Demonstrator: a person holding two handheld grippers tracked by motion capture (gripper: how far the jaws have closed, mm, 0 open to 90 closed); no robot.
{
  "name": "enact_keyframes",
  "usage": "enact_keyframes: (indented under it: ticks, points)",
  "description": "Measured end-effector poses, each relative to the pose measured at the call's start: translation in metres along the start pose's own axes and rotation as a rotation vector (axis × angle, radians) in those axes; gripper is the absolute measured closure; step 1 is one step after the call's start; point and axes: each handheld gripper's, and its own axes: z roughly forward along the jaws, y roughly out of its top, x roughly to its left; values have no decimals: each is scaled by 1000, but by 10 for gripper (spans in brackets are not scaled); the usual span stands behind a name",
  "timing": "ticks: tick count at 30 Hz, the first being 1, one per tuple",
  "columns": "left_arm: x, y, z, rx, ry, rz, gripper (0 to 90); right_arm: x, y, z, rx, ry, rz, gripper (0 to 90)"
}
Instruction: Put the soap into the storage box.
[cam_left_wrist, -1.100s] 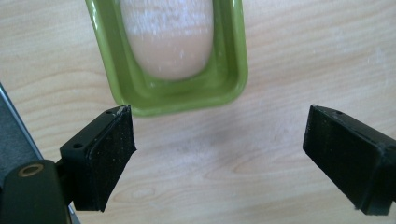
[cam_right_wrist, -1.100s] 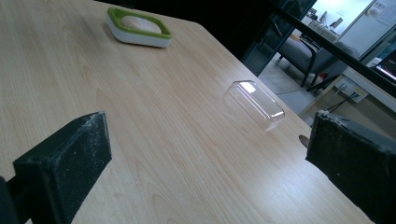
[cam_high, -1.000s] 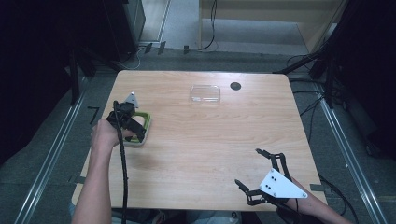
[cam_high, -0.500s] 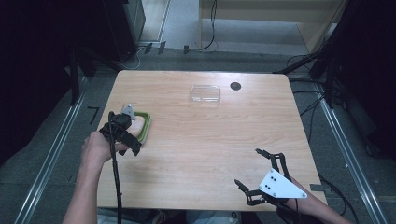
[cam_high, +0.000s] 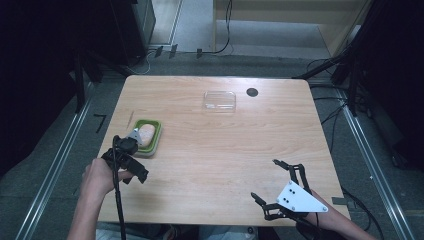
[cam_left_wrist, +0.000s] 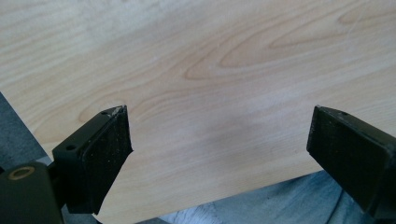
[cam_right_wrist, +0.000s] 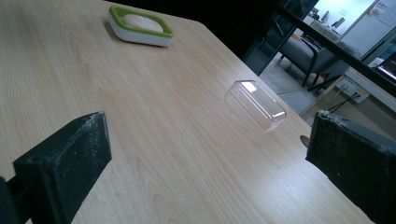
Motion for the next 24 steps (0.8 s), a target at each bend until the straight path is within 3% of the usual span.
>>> enact_keyframes:
  ticks: [9,15,24]
  points:
    - [-15,-20,12,4,-12,22,51,1,0,0,1,1,0,0]
    - [-23,-33,19,-29,-37,23,46,0,0,0,2,1,-2,0]
    - [-24,-43,34,-41,-37,11,36,0,-1,0,-3,-1,-2,0]
